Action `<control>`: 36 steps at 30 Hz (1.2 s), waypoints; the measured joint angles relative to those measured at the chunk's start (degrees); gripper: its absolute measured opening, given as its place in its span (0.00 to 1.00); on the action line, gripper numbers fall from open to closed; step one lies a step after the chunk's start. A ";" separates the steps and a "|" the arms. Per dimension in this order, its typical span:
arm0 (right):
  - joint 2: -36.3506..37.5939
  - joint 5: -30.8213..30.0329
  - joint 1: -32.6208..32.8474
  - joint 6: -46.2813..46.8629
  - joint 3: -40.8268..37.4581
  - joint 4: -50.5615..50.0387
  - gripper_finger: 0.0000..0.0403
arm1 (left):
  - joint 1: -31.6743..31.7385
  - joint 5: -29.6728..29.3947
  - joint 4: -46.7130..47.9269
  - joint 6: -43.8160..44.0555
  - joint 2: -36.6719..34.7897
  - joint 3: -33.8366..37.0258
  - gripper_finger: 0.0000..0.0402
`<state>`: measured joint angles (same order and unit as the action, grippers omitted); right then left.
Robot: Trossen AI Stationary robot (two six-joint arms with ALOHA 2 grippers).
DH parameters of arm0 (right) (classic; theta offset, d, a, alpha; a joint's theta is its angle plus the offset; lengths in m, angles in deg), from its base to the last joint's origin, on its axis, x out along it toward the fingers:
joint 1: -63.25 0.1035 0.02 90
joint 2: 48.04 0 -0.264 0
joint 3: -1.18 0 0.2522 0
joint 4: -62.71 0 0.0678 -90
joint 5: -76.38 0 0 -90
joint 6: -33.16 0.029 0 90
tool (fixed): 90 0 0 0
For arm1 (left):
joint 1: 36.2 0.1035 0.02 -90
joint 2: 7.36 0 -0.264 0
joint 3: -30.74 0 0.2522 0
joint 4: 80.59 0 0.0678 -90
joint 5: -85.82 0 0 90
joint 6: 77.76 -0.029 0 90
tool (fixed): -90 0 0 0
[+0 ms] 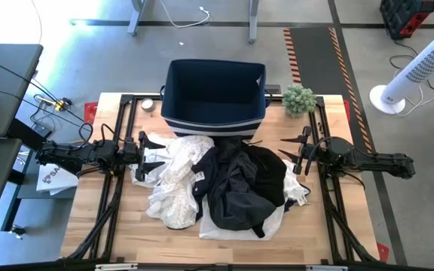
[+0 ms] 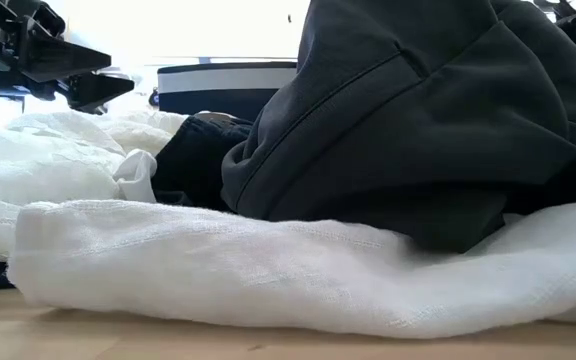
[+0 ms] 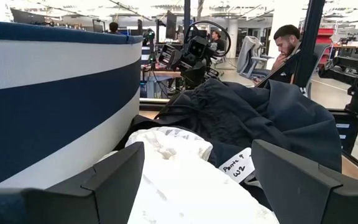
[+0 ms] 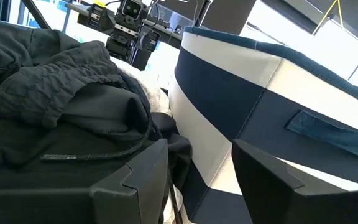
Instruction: Sort clothes
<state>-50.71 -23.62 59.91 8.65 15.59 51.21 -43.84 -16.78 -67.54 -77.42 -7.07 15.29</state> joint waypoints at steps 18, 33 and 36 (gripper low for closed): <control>-0.01 -0.49 -0.04 -0.01 0.00 0.84 0.44 | -0.02 0.00 -0.04 -0.57 0.00 0.00 0.74; -0.46 12.90 -0.01 38.30 6.89 48.50 0.44 | 0.00 -3.77 -0.81 1.03 0.02 0.00 0.74; -2.49 8.03 -0.04 49.64 13.13 40.91 0.44 | 0.00 -4.50 -0.80 1.02 0.02 0.00 0.74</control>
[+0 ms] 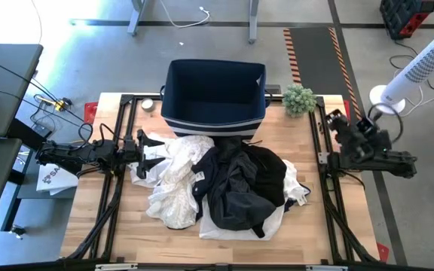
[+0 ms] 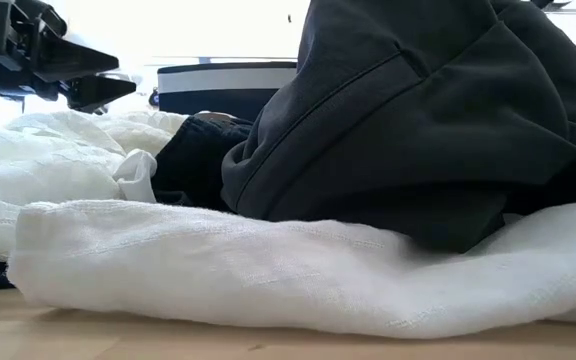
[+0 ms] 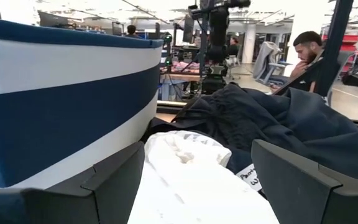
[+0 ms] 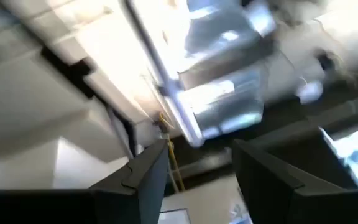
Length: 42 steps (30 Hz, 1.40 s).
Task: Sort clothes
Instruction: Put the black shirt into the blue bin
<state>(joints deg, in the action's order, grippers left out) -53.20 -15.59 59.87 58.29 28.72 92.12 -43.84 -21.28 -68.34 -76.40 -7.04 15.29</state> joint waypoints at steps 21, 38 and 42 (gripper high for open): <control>-47.34 10.28 -0.04 18.16 49.71 -61.85 0.44 | 0.00 0.17 0.32 -0.03 0.04 -0.02 0.74; -56.24 14.20 3.63 17.72 53.53 -91.10 0.44 | 0.00 0.20 0.38 0.03 0.04 -0.02 0.74; -57.87 1.72 2.96 14.30 52.67 -105.37 0.44 | 0.00 0.20 0.37 -0.01 0.04 -0.02 0.74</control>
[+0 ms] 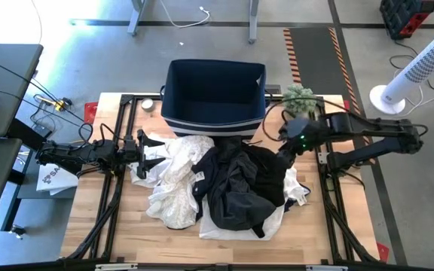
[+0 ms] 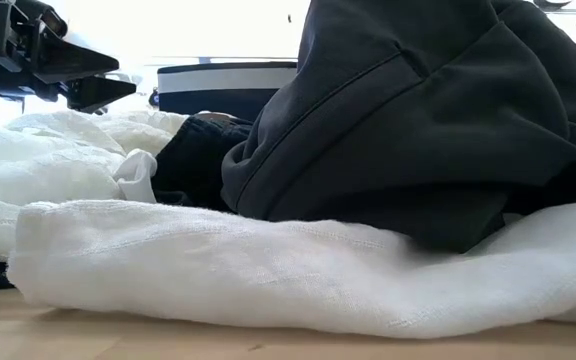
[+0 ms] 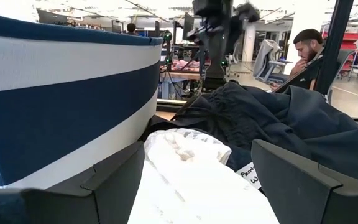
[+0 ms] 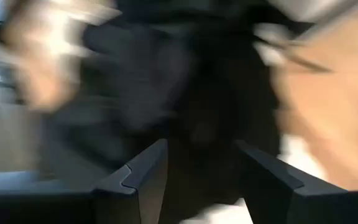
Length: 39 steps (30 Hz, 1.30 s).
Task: Sort clothes
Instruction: Put the black shirt into the blue bin
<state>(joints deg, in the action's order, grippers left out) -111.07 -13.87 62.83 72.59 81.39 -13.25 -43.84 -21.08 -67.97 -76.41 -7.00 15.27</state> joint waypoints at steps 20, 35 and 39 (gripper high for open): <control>-9.54 8.32 -8.94 -3.63 -5.62 13.59 0.04 | -0.01 -0.01 0.00 -0.02 0.00 0.02 0.74; -7.05 19.74 -9.31 -8.39 36.66 24.25 0.01 | -0.02 -0.02 0.02 -0.04 0.00 0.02 0.74; -7.93 15.72 -9.34 -15.84 45.43 40.52 0.01 | -0.02 -0.02 0.02 -0.05 0.00 0.02 0.74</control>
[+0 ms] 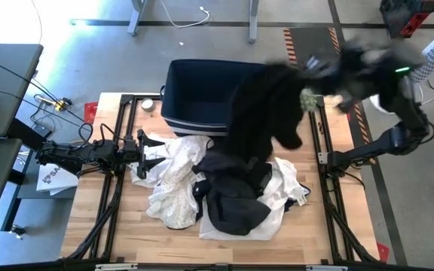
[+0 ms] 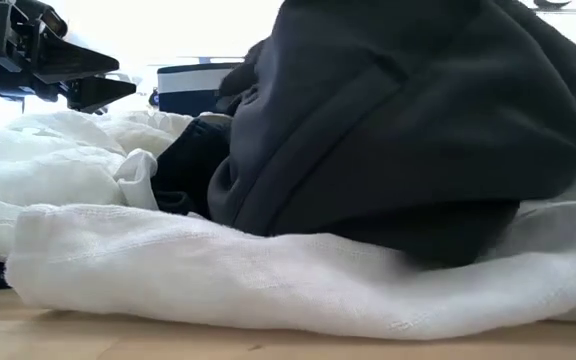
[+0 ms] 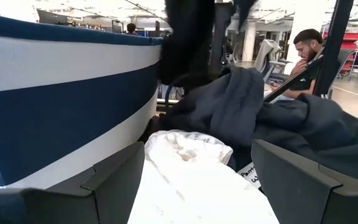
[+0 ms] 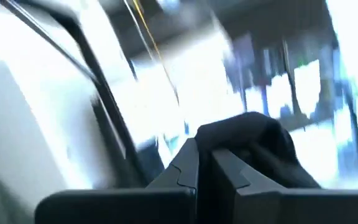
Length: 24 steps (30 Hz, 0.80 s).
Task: Sort clothes
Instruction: Put the black shirt into the blue bin
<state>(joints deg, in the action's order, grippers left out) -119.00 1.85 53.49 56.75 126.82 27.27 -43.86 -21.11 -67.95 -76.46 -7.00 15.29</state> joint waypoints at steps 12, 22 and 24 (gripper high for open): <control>-17.38 -8.83 -9.57 -13.29 22.27 23.49 0.01 | 0.02 -0.13 -0.02 0.00 0.00 0.00 0.74; -31.75 -3.62 -18.35 13.62 22.99 61.65 0.01 | 0.02 -0.17 0.01 0.00 0.00 0.02 0.74; -32.97 -5.76 -18.93 17.60 21.58 69.43 0.01 | 0.02 -0.17 0.01 0.00 0.02 0.02 0.74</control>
<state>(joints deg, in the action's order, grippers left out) -151.97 -3.91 34.56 74.34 148.41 96.70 -43.84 -21.28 -67.95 -76.46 -6.98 15.31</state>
